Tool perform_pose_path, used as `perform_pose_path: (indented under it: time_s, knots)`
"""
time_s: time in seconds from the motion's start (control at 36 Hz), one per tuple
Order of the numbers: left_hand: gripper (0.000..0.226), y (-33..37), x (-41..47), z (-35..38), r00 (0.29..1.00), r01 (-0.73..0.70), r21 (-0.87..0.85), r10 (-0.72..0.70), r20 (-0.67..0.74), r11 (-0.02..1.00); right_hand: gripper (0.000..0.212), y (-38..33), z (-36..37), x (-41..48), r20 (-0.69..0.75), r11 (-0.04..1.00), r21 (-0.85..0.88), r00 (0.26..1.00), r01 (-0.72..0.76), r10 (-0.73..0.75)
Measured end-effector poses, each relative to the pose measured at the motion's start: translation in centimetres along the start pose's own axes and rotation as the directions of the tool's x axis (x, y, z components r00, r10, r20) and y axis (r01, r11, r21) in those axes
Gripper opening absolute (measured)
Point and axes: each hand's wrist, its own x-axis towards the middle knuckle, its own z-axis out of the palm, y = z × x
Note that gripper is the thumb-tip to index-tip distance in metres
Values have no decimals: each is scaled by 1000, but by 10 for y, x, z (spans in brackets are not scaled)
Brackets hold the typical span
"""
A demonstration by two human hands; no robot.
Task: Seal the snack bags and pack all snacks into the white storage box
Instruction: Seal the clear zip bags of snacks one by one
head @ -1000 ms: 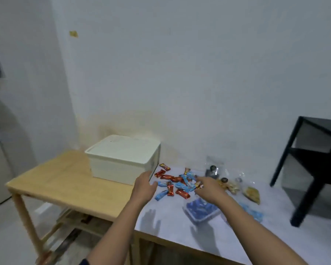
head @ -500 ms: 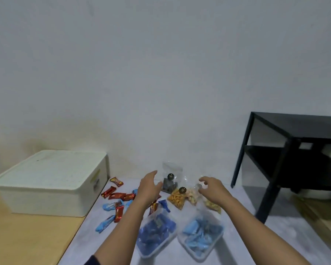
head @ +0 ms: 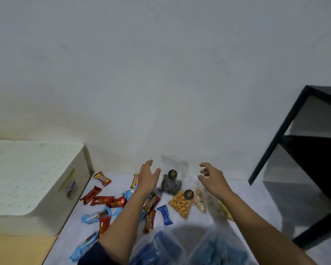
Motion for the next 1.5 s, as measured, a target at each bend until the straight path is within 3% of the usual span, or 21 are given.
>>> perform_pose_path:
  time_s: [0.25, 0.61, 0.83, 1.06, 1.19, 1.42, 1.5]
  knots:
    - [45, -29, 52, 34, 996, 84, -178, -89, -21, 980, 40, 9, 46, 62, -48, 965, 222, 987, -140, 155]
    - [37, -40, 84, 58, 986, 152, -333, -165, -10, 930, 10, 12, 74, 92, -150, 944, 326, 989, 55, -6]
    - [16, -32, 75, 47, 996, -22, -379, -11, -85, 925, 11, 10, 55, 86, -84, 891, 445, 995, 93, -63]
    - [14, 1, 65, 16, 984, -168, -475, 122, -126, 864, 7, -18, 18, 78, -94, 842, 511, 985, 172, -144]
    - [10, 37, 63, 1, 968, -250, -481, 213, -130, 841, 16, -37, -9, 78, -132, 832, 503, 972, 234, -193]
    - [9, 75, 57, -5, 939, -344, -498, 287, -188, 796, 13, -60, -38, 73, -235, 811, 476, 938, 340, -255]
    - [10, 84, 54, -5, 930, -366, -500, 294, -220, 785, 14, -63, -45, 69, -211, 796, 503, 941, 338, -266]
